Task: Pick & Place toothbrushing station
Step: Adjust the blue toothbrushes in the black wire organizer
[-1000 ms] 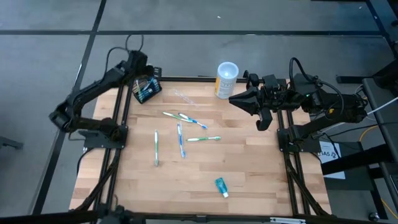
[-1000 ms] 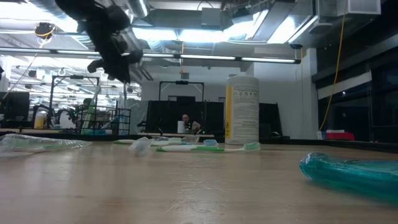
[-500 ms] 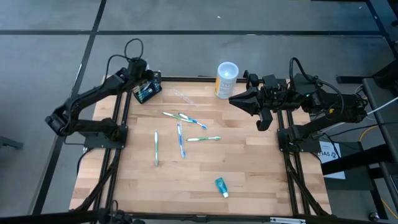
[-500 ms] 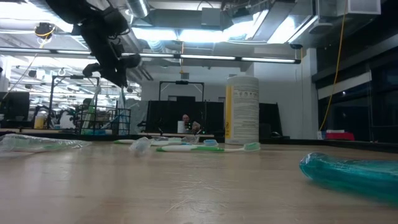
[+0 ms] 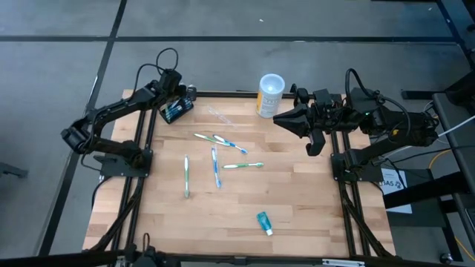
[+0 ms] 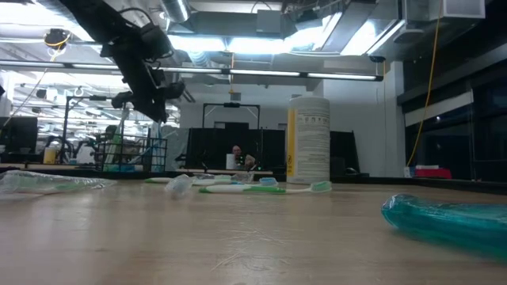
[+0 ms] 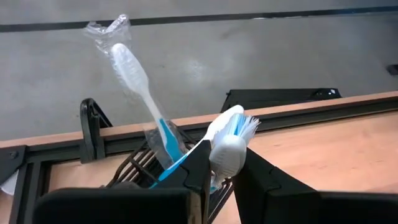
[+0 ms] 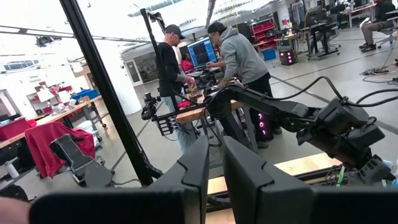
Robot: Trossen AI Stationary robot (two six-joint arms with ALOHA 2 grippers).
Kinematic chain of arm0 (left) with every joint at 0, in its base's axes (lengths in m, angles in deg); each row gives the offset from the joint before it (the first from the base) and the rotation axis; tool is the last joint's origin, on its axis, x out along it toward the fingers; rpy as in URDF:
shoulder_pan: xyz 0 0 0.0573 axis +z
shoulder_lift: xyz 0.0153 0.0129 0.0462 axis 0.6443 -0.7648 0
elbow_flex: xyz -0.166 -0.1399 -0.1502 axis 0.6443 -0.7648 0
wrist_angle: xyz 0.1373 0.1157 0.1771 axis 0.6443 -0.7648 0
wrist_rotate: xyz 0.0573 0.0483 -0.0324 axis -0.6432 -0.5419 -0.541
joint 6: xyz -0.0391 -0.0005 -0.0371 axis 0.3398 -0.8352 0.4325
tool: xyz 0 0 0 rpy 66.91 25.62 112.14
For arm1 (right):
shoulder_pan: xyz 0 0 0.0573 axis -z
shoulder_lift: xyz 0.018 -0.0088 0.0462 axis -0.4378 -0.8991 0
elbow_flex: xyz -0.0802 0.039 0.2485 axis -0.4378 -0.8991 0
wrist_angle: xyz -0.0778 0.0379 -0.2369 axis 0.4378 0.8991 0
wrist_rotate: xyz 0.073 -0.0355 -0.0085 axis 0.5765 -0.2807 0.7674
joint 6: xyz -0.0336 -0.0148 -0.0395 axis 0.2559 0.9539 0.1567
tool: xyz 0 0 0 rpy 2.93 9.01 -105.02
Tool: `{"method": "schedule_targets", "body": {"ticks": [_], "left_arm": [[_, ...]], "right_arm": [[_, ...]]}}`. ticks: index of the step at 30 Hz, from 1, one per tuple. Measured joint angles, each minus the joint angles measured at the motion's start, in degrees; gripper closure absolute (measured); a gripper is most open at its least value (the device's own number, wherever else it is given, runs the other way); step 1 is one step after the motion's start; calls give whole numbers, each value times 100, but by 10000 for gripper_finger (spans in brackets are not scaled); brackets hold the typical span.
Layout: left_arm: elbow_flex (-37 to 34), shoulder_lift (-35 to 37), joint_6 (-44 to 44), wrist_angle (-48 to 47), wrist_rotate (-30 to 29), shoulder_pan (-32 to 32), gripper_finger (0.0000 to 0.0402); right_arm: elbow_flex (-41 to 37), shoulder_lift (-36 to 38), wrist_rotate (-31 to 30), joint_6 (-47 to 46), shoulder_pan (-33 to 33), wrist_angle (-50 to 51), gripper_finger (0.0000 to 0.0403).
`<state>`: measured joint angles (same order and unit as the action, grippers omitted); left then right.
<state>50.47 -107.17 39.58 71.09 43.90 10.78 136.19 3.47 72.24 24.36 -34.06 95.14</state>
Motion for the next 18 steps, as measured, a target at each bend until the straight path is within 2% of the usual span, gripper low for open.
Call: {"method": "schedule_targets", "body": {"ticks": [3, 9, 12, 14, 18], "left_arm": [[0, 5, -117, 92, 52, 0, 355], [384, 85, -411, 122, 187, 151, 263], [607, 72, -538, -14, 209, 212, 230], [821, 79, -624, -160, 208, 214, 219], [1257, 76, -999, -1049, 256, 211, 217]], "right_arm": [[0, 0, 2, 0, 0, 0, 353], [0, 0, 20, 0, 0, 0, 353], [0, 0, 20, 2, 0, 2, 353], [0, 0, 20, 2, 0, 2, 353], [0, 0, 20, 7, 0, 4, 353]]}}
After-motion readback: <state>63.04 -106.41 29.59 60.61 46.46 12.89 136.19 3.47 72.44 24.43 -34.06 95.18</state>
